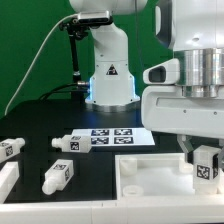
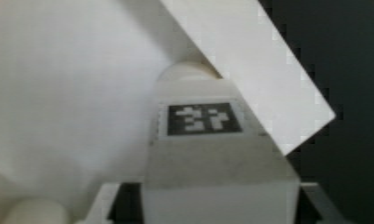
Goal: Assemble one leg
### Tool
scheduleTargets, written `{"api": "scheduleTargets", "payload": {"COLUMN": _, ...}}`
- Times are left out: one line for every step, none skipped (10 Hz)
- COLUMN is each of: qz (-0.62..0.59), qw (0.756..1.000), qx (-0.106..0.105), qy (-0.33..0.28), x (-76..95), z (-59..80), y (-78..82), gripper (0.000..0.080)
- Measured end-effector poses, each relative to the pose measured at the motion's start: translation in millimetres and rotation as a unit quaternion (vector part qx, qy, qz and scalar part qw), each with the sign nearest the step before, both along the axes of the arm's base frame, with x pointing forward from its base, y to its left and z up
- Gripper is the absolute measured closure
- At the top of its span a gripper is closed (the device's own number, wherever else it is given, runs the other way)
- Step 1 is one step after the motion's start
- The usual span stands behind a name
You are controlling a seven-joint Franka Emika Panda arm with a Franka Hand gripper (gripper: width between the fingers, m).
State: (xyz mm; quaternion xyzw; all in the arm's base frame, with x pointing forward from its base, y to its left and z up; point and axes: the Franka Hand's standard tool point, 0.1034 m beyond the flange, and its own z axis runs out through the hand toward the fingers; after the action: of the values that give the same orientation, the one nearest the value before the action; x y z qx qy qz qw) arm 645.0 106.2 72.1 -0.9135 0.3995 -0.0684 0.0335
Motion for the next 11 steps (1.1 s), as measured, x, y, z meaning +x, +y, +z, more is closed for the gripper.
{"api": "scheduleTargets", "payload": {"qz": -0.103, "qw": 0.995, "qx": 0.016, "qy": 0.003, "x": -1.1, "z": -0.2, "y": -2.6, "gripper": 0.0511}}
{"api": "scheduleTargets", "payload": {"qz": -0.203, "qw": 0.978, "qx": 0.037, "qy": 0.007, "x": -2.5, "z": -0.3, "y": -4.1, "gripper": 0.0511}}
{"api": "scheduleTargets", "payload": {"qz": -0.287, "qw": 0.956, "qx": 0.06, "qy": 0.015, "x": -4.2, "z": -0.4, "y": -5.1, "gripper": 0.0511}}
{"api": "scheduleTargets", "payload": {"qz": -0.337, "qw": 0.938, "qx": 0.074, "qy": 0.024, "x": -5.2, "z": 0.0, "y": -5.4, "gripper": 0.0511}}
{"api": "scheduleTargets", "payload": {"qz": -0.359, "qw": 0.93, "qx": 0.077, "qy": 0.029, "x": -5.6, "z": 0.1, "y": -5.2, "gripper": 0.0511}}
{"api": "scheduleTargets", "payload": {"qz": -0.374, "qw": 0.923, "qx": 0.079, "qy": 0.03, "x": -5.9, "z": -0.5, "y": -4.5, "gripper": 0.0511}}
{"api": "scheduleTargets", "payload": {"qz": -0.374, "qw": 0.923, "qx": 0.079, "qy": 0.029, "x": -5.8, "z": -0.6, "y": -4.6, "gripper": 0.044}}
{"api": "scheduleTargets", "payload": {"qz": -0.318, "qw": 0.945, "qx": 0.07, "qy": 0.027, "x": -5.9, "z": -1.0, "y": -5.9, "gripper": 0.044}}
{"api": "scheduleTargets", "payload": {"qz": -0.249, "qw": 0.966, "qx": 0.061, "qy": 0.026, "x": -5.7, "z": -1.2, "y": -7.6, "gripper": 0.0258}}
{"api": "scheduleTargets", "payload": {"qz": -0.156, "qw": 0.986, "qx": 0.05, "qy": 0.022, "x": -4.3, "z": -0.3, "y": -8.7, "gripper": 0.0258}}
{"api": "scheduleTargets", "payload": {"qz": -0.07, "qw": 0.997, "qx": 0.04, "qy": 0.021, "x": -5.2, "z": -1.3, "y": -5.9, "gripper": 0.0169}}
